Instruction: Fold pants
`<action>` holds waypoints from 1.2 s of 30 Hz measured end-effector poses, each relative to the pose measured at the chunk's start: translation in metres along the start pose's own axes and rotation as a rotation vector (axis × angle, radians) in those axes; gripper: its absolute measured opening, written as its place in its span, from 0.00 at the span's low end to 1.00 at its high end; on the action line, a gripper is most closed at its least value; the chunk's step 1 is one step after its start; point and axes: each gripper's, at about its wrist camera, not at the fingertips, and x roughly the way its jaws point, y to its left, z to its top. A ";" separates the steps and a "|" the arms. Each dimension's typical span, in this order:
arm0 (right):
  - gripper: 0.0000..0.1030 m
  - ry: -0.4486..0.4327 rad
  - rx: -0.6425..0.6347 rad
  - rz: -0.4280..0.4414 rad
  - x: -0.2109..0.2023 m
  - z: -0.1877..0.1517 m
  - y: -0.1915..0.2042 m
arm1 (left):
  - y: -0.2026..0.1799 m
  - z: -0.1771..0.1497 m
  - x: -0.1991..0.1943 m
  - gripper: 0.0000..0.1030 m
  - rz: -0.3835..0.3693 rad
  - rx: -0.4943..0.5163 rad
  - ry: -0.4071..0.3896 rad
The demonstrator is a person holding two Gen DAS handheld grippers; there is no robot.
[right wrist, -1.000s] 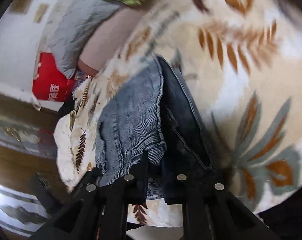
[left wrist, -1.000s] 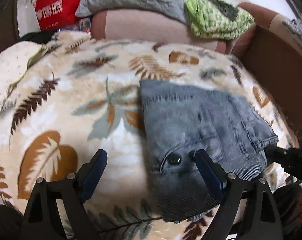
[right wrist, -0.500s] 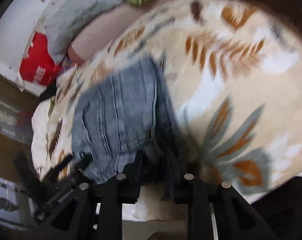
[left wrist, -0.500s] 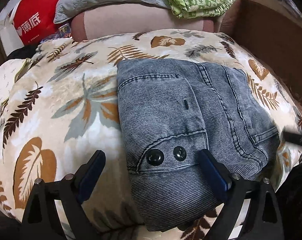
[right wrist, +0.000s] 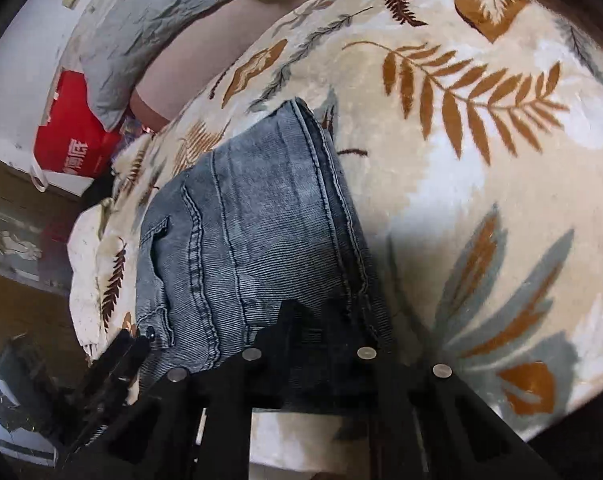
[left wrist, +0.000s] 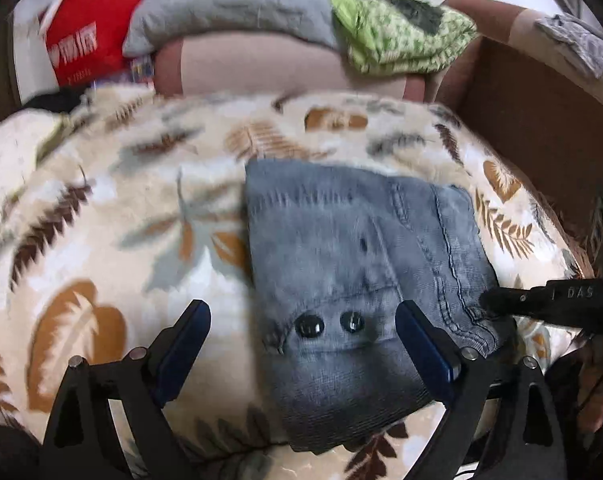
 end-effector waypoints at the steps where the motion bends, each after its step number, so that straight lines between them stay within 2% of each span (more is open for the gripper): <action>1: 0.16 -0.012 -0.035 -0.028 -0.008 0.004 0.012 | -0.001 -0.002 0.006 0.92 0.013 0.022 0.028; 2: 0.18 -0.041 -0.070 -0.044 -0.016 0.008 0.022 | -0.002 -0.007 0.020 0.92 0.018 0.035 0.090; 4: 0.19 -0.082 -0.125 -0.025 -0.027 0.019 0.043 | 0.004 -0.013 0.028 0.92 -0.015 -0.010 0.100; 5: 0.25 -0.091 -0.156 0.004 -0.028 0.029 0.057 | 0.006 -0.014 0.029 0.92 -0.029 -0.028 0.101; 6: 0.37 -0.092 -0.183 0.023 -0.027 0.038 0.066 | 0.007 -0.012 0.029 0.92 -0.034 -0.028 0.108; 8: 0.53 -0.079 -0.213 0.050 -0.009 0.063 0.087 | 0.005 -0.011 0.028 0.92 -0.029 -0.010 0.103; 10: 0.55 -0.044 -0.213 0.086 0.018 0.085 0.088 | 0.005 -0.012 0.029 0.92 -0.029 -0.017 0.097; 11: 0.55 -0.043 -0.212 0.055 0.030 0.093 0.081 | 0.005 -0.012 0.029 0.92 -0.033 -0.021 0.097; 12: 0.55 -0.017 -0.171 -0.042 0.050 0.100 0.063 | 0.005 -0.012 0.030 0.92 -0.041 -0.024 0.099; 13: 0.57 0.034 -0.097 -0.076 0.071 0.103 0.042 | 0.006 -0.011 0.032 0.92 -0.052 -0.027 0.102; 14: 0.58 0.039 -0.040 -0.012 0.079 0.103 0.026 | 0.006 -0.012 0.032 0.93 -0.054 -0.030 0.102; 15: 0.58 0.014 -0.034 0.020 0.074 0.100 0.022 | 0.007 -0.012 0.032 0.93 -0.056 -0.035 0.102; 19: 0.58 -0.018 -0.121 -0.054 0.048 0.082 0.043 | 0.011 -0.012 0.034 0.95 -0.066 -0.065 0.113; 23: 0.61 -0.061 -0.193 0.003 0.023 0.048 0.051 | 0.011 -0.012 0.034 0.95 -0.062 -0.068 0.114; 24: 0.64 -0.046 -0.198 -0.004 0.026 0.038 0.047 | 0.010 -0.012 0.034 0.95 -0.058 -0.069 0.115; 26: 0.65 0.011 -0.243 -0.092 0.049 0.020 0.034 | 0.008 -0.012 0.034 0.95 -0.060 -0.068 0.122; 28: 0.65 -0.043 -0.299 -0.100 0.045 0.010 0.037 | 0.007 -0.013 0.031 0.95 -0.046 -0.065 0.113; 33: 0.65 -0.010 -0.301 -0.125 0.035 0.015 0.047 | 0.008 -0.011 0.027 0.95 -0.049 -0.074 0.123; 36: 0.65 -0.020 -0.297 -0.141 0.021 0.016 0.048 | 0.014 -0.008 0.015 0.94 -0.084 -0.115 0.096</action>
